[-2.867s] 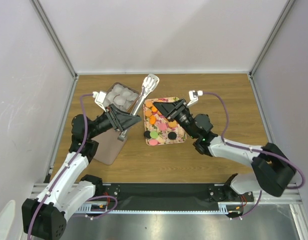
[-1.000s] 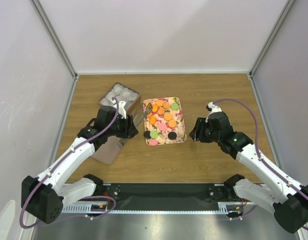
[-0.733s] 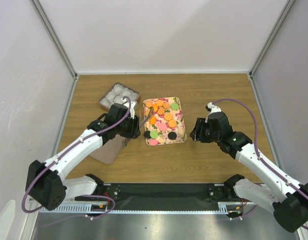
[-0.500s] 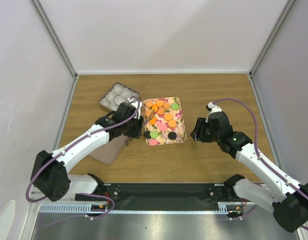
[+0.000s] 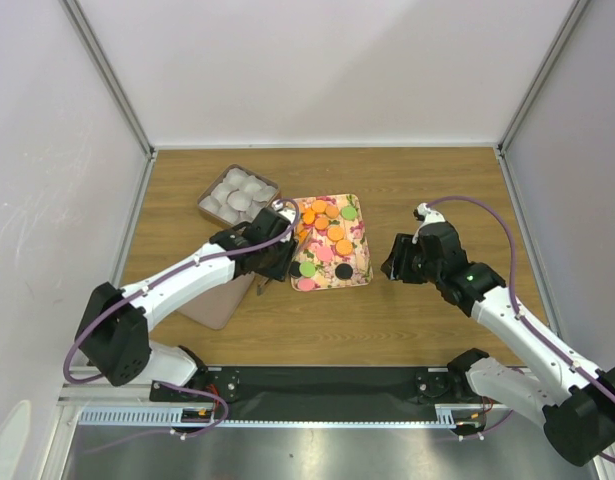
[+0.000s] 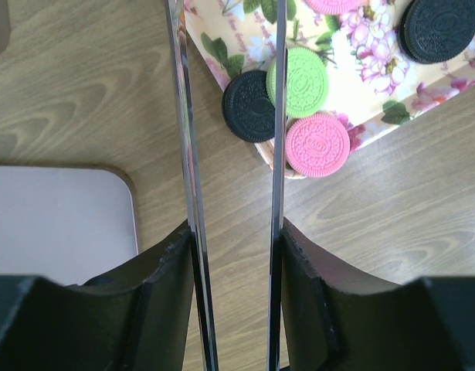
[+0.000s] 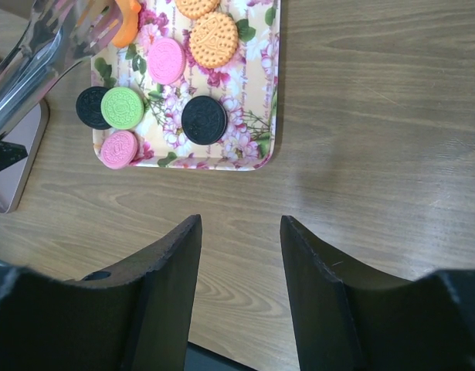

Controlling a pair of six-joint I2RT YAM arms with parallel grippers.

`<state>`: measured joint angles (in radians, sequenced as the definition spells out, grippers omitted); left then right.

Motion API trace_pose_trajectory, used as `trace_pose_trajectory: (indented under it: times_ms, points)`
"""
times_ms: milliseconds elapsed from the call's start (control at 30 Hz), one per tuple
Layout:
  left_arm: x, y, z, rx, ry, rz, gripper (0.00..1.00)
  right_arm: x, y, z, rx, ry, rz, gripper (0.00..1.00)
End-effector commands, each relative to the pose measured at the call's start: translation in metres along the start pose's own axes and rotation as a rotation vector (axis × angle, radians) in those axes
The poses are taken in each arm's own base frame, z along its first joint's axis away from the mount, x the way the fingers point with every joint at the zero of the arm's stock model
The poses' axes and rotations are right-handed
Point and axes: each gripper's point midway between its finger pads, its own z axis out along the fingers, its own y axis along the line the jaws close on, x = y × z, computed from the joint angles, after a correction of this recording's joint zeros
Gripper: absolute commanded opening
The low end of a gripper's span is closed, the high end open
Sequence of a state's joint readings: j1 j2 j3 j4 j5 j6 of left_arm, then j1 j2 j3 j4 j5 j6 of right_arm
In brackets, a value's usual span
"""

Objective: Pack the cookies

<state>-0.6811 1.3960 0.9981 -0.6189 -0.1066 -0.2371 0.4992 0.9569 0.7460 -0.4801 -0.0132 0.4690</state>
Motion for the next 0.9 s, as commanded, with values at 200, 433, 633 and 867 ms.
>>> trace_pose_trajectory:
  times_ms: [200,433,633,867]
  points:
    - [-0.021,-0.002,0.001,-0.024,-0.028,0.017,0.48,-0.009,0.004,-0.004,-0.034,-0.042,-0.011,0.51]
    - [-0.015,-0.005,0.006,-0.009,-0.006,0.023,0.48,-0.009,0.004,-0.004,-0.044,-0.040,-0.008,0.51]
    - [-0.013,-0.009,0.009,0.001,0.005,0.032,0.48,-0.009,0.003,-0.004,-0.042,-0.041,-0.003,0.51]
    - [-0.012,-0.011,0.012,0.004,0.011,0.032,0.48,-0.008,0.003,-0.003,-0.043,-0.039,-0.002,0.51]
